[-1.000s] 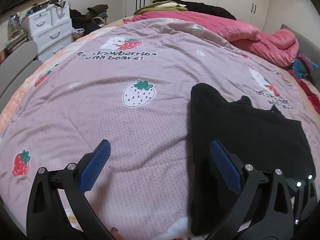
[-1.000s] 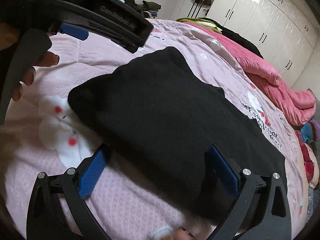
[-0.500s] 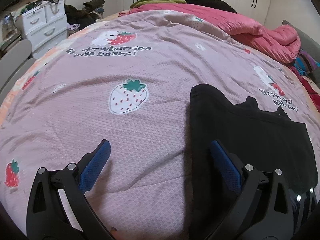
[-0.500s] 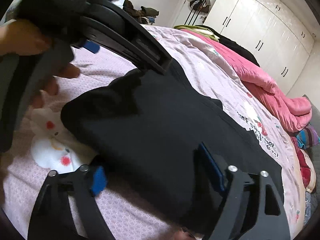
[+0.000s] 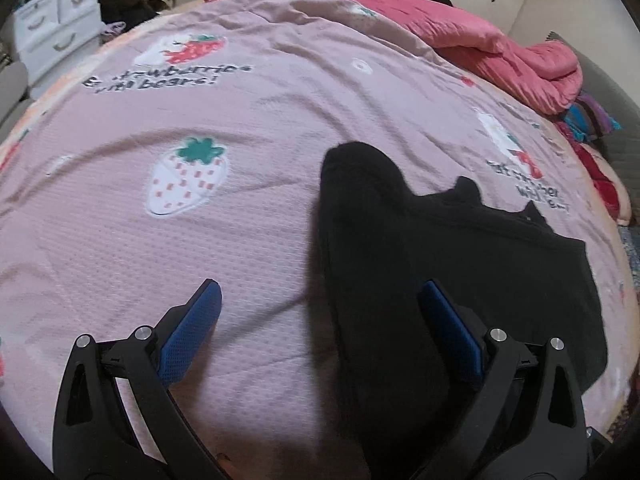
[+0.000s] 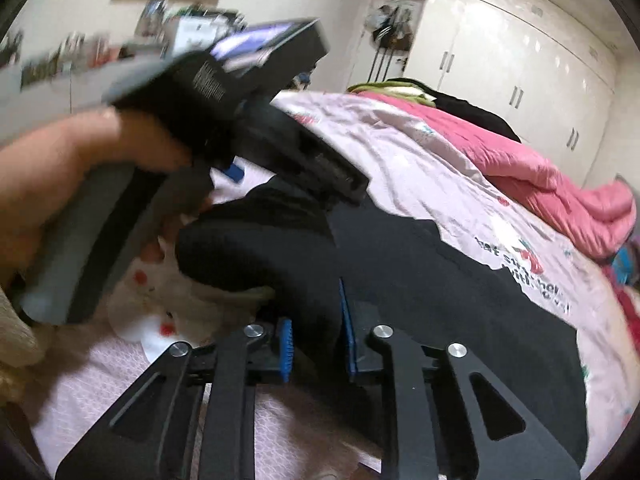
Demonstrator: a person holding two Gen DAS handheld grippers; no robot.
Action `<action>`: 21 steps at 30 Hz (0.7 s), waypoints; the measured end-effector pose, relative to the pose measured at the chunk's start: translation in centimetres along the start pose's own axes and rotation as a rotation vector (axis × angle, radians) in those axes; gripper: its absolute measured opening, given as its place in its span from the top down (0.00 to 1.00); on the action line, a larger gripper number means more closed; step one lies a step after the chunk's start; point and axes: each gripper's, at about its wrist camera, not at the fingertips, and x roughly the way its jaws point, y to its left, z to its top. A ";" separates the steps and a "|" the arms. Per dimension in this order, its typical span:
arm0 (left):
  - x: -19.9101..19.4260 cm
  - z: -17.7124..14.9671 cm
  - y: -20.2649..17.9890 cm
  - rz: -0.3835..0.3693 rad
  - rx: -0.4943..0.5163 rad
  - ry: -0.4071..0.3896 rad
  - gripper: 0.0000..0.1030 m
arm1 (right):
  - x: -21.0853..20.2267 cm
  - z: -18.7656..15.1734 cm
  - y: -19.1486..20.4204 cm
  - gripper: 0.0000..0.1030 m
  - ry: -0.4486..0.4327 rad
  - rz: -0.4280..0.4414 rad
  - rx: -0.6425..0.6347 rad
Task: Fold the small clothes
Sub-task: 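Close both grippers on the sweater side edge, then lift the gripped edge with both grippers and fold it over the sweater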
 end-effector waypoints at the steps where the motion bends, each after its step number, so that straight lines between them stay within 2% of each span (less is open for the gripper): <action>1: -0.1 0.1 -0.3 -0.021 -0.001 0.000 0.09 | -0.5 0.0 -0.3 0.87 -0.011 -0.004 0.018; 3: -0.4 0.2 -1.0 -0.067 -0.007 -0.004 0.09 | -1.2 0.1 -0.8 0.88 -0.030 -0.014 0.039; 5: -0.9 0.5 -2.0 -0.102 -0.005 -0.019 0.21 | -1.8 0.1 -1.3 0.89 -0.051 -0.027 0.051; 7: -1.2 0.8 -3.1 -0.131 0.001 -0.026 0.50 | -2.9 -0.1 -1.4 0.90 -0.071 -0.044 0.055; 10: -2.2 1.1 -5.1 -0.154 0.029 -0.054 0.71 | -4.4 -0.4 -1.9 0.90 -0.110 -0.072 0.067; 15: -4.7 1.4 -8.3 -0.167 0.097 -0.111 0.80 | -6.1 -0.8 -4.3 0.91 -0.163 -0.099 0.130; 21: -7.4 1.8 -11.6 -0.184 0.161 -0.148 0.81 | -8.5 -1.2 -6.5 0.91 -0.214 -0.135 0.199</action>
